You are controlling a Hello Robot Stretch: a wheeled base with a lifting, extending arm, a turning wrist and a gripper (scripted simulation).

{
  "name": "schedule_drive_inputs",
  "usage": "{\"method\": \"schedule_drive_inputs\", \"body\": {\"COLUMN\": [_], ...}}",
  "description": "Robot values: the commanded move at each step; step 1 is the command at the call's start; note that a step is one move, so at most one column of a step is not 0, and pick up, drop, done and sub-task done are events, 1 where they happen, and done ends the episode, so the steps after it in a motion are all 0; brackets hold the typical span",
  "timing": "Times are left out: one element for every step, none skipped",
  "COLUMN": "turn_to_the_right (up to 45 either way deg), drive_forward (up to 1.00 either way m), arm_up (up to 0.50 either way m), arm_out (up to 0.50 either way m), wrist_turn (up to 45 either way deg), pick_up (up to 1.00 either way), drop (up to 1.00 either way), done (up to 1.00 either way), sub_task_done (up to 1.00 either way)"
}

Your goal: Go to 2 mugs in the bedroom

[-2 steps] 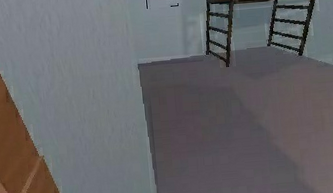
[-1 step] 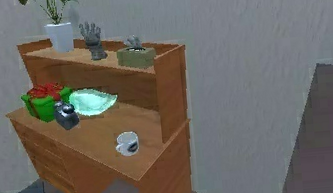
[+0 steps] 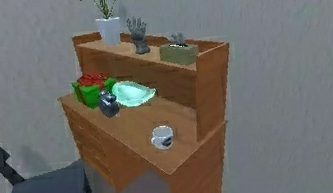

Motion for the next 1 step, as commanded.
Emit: {"method": "schedule_drive_inputs", "body": {"turn_to_the_right": [0.0], "drive_forward": [0.00], "arm_up": [0.00], "arm_out": [0.00], "wrist_turn": [0.0], "pick_up": [0.00], "drop": [0.00], "done": [1.00], "sub_task_done": [0.00]}}
